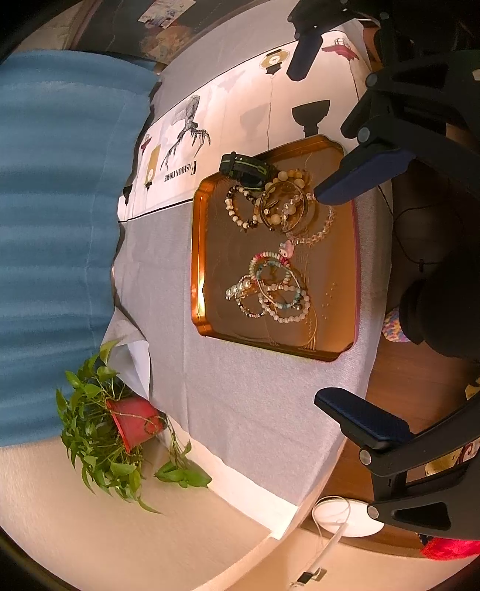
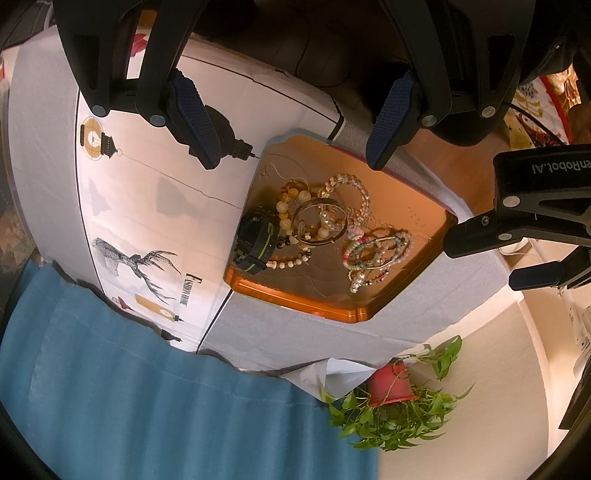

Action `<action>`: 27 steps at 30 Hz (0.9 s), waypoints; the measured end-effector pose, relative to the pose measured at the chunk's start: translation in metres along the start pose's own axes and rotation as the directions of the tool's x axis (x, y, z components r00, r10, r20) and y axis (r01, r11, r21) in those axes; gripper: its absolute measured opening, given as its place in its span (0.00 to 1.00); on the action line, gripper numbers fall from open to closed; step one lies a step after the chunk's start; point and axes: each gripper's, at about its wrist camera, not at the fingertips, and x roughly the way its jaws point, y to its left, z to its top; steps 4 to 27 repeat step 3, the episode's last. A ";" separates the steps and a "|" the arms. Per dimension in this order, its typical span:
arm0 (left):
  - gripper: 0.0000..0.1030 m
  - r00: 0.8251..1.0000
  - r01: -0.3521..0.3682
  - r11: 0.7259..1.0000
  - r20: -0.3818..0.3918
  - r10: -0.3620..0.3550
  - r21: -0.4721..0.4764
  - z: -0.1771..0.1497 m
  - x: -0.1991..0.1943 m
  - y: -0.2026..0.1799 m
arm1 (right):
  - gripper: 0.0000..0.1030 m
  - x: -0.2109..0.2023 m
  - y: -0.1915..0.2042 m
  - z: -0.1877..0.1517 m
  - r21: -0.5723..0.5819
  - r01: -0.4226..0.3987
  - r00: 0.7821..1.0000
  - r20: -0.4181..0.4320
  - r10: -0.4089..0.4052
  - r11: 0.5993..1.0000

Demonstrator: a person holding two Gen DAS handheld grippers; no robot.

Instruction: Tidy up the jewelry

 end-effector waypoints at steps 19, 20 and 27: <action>0.96 1.000 -0.005 1.000 0.000 0.005 -0.012 -0.001 0.000 0.002 | 0.79 -0.001 0.001 0.001 0.003 0.001 1.000 0.001 -0.001 1.000; 0.96 1.000 -0.005 1.000 0.000 0.005 -0.012 -0.001 0.000 0.002 | 0.79 -0.001 0.001 0.001 0.003 0.001 1.000 0.001 -0.001 1.000; 0.96 1.000 -0.005 1.000 0.000 0.005 -0.012 -0.001 0.000 0.002 | 0.79 -0.001 0.001 0.001 0.003 0.001 1.000 0.001 -0.001 1.000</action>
